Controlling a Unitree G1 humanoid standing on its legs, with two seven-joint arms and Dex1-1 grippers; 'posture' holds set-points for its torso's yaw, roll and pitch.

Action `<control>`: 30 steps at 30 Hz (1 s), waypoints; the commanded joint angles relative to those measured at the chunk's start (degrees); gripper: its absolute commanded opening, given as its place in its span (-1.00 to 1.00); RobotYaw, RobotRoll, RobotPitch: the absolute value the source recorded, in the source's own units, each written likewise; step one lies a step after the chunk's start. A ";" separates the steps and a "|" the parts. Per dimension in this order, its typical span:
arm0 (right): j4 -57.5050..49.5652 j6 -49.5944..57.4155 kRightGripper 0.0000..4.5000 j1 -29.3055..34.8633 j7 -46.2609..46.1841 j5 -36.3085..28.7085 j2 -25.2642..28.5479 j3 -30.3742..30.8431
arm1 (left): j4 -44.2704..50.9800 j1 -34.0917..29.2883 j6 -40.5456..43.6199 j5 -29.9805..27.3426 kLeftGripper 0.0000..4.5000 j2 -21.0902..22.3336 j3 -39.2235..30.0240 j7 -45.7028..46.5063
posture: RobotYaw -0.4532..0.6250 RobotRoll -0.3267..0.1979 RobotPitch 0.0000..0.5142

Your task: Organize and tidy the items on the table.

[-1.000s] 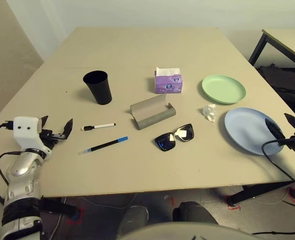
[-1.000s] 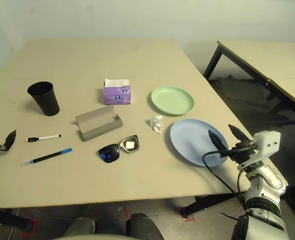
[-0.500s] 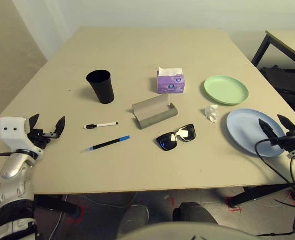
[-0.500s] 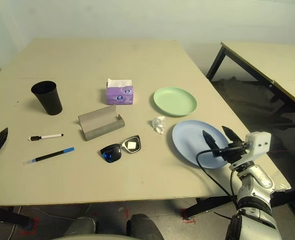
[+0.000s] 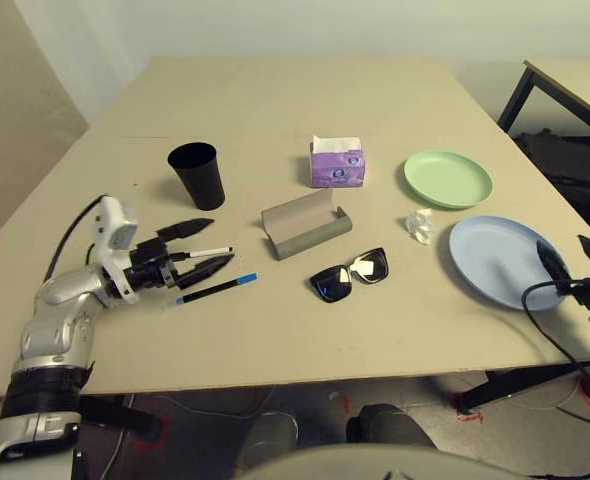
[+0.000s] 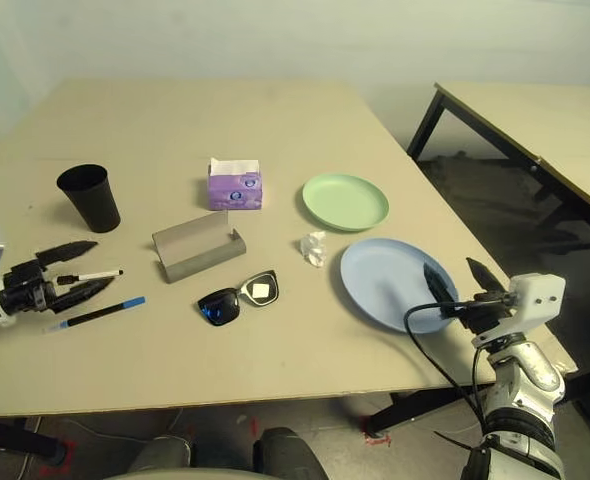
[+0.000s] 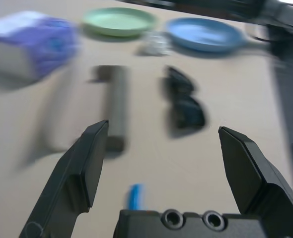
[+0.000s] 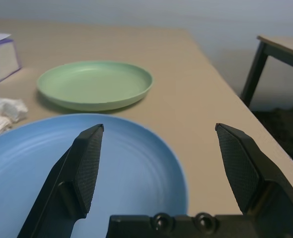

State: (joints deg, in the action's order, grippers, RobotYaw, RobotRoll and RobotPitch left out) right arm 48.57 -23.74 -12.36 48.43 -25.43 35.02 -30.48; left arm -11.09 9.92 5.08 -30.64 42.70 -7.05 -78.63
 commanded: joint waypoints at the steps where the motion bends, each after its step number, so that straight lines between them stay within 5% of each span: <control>1: -5.53 4.43 1.00 1.41 -8.88 2.47 -0.27 0.57 | 0.82 1.43 0.64 0.81 0.98 -0.26 1.56 -1.25 | -0.24 0.25 -0.96; 6: -26.61 19.76 1.00 7.60 -16.93 7.73 1.55 5.75 | -1.79 3.92 -0.50 1.79 0.98 -1.22 1.58 -0.87 | -0.28 0.25 -0.94; 11: -44.61 47.05 1.00 12.72 -14.32 -0.32 6.34 8.41 | -4.49 5.21 -3.76 3.86 0.98 -1.53 2.17 -1.97 | -0.28 0.25 -0.94; 17: -55.16 71.85 1.00 11.28 -15.54 -6.20 12.77 8.26 | -7.14 6.26 -7.01 5.42 0.98 -2.33 2.65 -3.09 | -0.29 0.25 -0.95; 30: -49.42 73.81 1.00 7.22 -25.08 3.75 12.10 9.06 | -9.90 6.11 -10.28 6.64 0.98 -3.18 1.55 -2.54 | -0.28 0.25 -0.97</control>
State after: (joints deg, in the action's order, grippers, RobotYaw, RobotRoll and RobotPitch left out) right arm -1.60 49.15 -4.55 24.00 -22.73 47.30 -22.12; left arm -20.23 15.96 -4.37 -24.57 39.48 -5.32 -81.03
